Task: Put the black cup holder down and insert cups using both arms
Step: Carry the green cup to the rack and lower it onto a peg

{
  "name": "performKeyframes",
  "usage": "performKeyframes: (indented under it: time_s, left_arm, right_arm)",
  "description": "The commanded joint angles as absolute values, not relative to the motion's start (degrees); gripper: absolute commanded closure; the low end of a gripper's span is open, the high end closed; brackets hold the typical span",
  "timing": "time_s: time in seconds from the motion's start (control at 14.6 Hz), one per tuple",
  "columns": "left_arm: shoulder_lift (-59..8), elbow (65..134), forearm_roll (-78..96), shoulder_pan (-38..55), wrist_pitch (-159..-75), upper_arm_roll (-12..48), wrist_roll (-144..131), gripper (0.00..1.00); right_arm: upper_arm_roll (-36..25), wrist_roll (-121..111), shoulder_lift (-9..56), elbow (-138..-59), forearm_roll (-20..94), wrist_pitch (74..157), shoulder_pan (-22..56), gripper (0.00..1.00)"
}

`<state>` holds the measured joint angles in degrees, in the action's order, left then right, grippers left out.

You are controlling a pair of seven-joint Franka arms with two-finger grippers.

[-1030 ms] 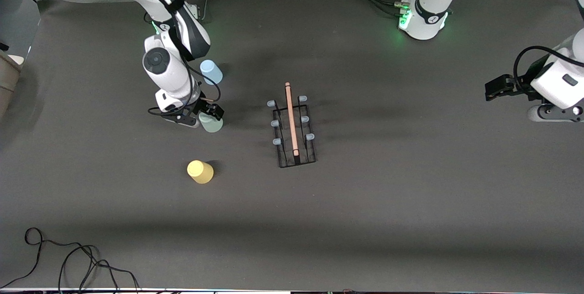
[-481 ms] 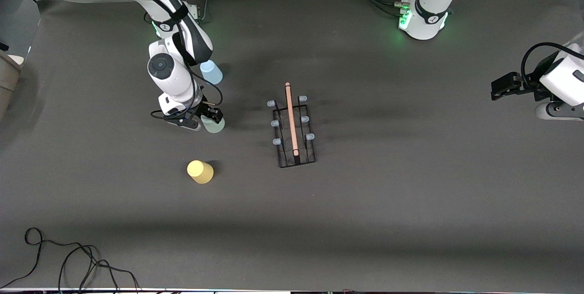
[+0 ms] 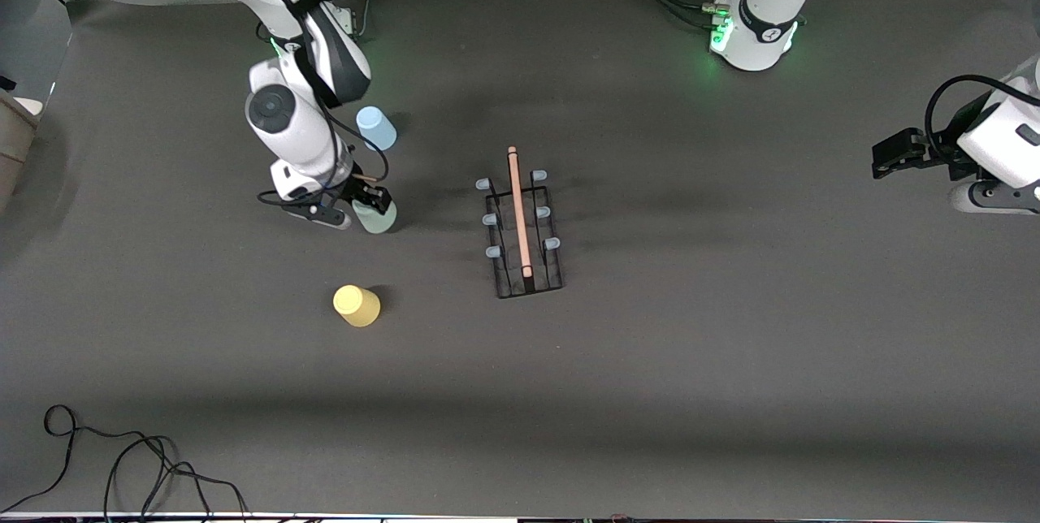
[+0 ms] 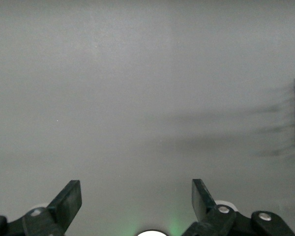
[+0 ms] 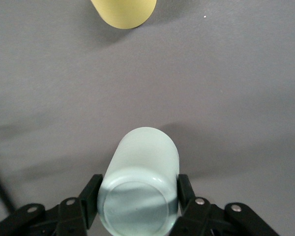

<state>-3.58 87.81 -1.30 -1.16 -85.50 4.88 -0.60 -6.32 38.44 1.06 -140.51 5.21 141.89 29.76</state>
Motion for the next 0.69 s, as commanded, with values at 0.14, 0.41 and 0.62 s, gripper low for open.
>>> performKeyframes:
  time_s: [0.14, 0.41, 0.62]
  left_arm:
    - [-2.81, 87.80, -2.02, -0.88, -85.61, 5.01, -0.53, 0.00]
    - [-2.90, 87.71, -1.93, -0.88, -86.04, 5.01, -0.53, 0.00]
    - [-2.90, 87.71, -1.85, -0.88, -86.13, 5.10, -0.44, 0.00]
  right_arm:
    - [-6.33, 46.73, -7.12, -139.14, 9.39, 134.83, 34.87, 1.00]
    - [-6.24, 57.46, -6.42, -133.87, 10.37, 134.65, 40.24, 1.00]
    - [-6.15, 63.79, -5.02, -130.71, 10.37, 134.65, 43.24, 1.00]
